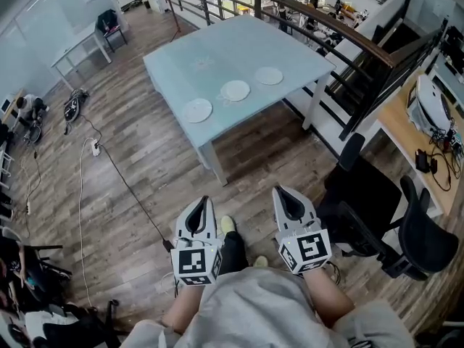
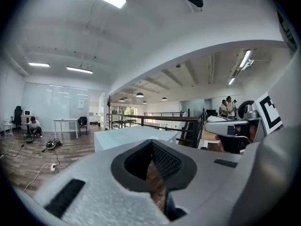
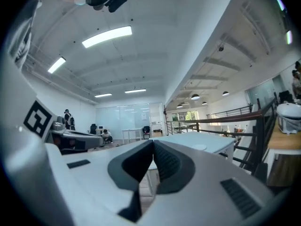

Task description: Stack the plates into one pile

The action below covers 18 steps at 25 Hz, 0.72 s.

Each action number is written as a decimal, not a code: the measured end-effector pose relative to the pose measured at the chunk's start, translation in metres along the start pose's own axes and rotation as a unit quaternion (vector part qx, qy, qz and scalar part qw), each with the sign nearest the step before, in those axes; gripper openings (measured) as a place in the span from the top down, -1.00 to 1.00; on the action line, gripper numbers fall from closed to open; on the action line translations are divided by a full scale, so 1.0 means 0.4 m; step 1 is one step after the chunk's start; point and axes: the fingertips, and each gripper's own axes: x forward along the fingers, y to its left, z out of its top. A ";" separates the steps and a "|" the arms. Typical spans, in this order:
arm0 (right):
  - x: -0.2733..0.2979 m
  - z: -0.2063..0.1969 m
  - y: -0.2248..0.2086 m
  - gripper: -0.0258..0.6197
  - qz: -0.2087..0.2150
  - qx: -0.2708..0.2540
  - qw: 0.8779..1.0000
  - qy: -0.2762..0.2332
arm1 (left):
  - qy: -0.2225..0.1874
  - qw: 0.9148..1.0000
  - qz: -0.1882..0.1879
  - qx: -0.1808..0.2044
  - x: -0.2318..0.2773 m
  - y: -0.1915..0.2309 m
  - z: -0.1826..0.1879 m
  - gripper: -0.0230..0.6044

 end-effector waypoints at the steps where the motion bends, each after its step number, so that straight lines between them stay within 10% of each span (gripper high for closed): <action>1: 0.014 -0.001 0.009 0.84 0.013 -0.005 1.000 0.002 | 0.000 1.000 -0.001 -0.001 0.011 0.002 0.000 0.87; 8: 0.125 -0.076 0.020 0.84 0.025 -0.029 0.997 0.069 | 0.008 1.000 -0.012 0.001 0.089 0.029 -0.004 0.87; 18: 0.328 -0.057 -0.060 0.84 0.026 -0.005 0.999 0.028 | 0.028 0.999 -0.020 -0.006 0.292 0.128 -0.008 0.87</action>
